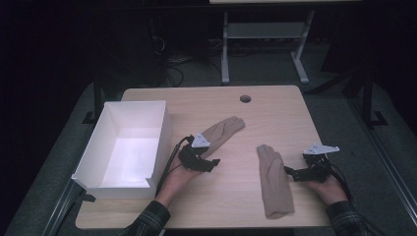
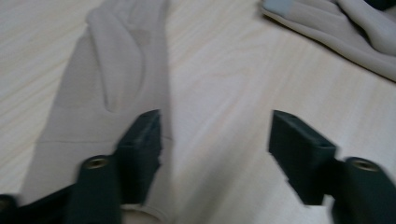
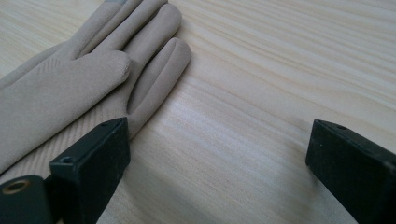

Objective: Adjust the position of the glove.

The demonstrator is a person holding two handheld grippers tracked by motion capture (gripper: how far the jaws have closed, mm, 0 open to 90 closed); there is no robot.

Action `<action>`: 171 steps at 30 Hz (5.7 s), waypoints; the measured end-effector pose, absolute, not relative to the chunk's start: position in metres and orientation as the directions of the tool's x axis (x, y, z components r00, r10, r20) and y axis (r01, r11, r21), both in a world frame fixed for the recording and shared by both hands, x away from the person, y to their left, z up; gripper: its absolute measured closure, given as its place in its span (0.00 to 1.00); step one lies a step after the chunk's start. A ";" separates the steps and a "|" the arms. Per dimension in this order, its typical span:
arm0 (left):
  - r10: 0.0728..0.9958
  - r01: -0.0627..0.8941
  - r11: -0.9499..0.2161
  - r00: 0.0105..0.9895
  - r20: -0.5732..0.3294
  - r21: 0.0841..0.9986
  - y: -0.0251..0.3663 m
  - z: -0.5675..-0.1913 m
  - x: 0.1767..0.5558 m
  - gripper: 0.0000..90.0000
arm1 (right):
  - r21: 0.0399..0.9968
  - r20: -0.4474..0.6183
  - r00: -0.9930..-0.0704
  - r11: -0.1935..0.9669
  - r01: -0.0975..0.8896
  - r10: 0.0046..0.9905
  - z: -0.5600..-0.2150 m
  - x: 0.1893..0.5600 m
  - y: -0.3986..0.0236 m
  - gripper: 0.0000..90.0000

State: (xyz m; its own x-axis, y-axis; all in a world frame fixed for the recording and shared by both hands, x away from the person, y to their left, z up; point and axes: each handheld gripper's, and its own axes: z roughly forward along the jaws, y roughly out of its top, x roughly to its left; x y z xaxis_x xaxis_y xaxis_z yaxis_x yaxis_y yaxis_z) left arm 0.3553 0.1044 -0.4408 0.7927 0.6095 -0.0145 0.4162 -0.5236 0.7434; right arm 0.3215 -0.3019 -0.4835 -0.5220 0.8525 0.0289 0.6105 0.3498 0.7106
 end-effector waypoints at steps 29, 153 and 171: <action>0.663 0.501 -0.527 0.748 -0.037 0.686 0.097 -0.466 0.406 1.00 | 0.711 0.030 -0.522 0.349 0.611 0.853 -0.484 0.321 -0.302 0.06; 0.608 0.550 -0.535 0.778 -0.160 0.641 0.107 -0.461 0.357 0.98 | 0.697 0.125 -0.743 0.475 0.538 0.658 -0.463 0.283 -0.307 1.00; 0.609 0.553 -0.533 0.776 -0.163 0.640 0.107 -0.461 0.358 0.98 | 0.683 0.150 -0.802 0.526 0.508 0.579 -0.466 0.292 -0.272 1.00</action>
State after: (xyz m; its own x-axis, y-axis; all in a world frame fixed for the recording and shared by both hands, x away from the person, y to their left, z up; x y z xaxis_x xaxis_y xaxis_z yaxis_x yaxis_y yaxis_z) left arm 0.3575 0.1067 -0.4609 0.7759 0.6093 -0.1634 0.5533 -0.5329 0.6402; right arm 0.2923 -0.2724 -0.4661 -0.8016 0.5786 0.1505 0.5076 0.5258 0.6825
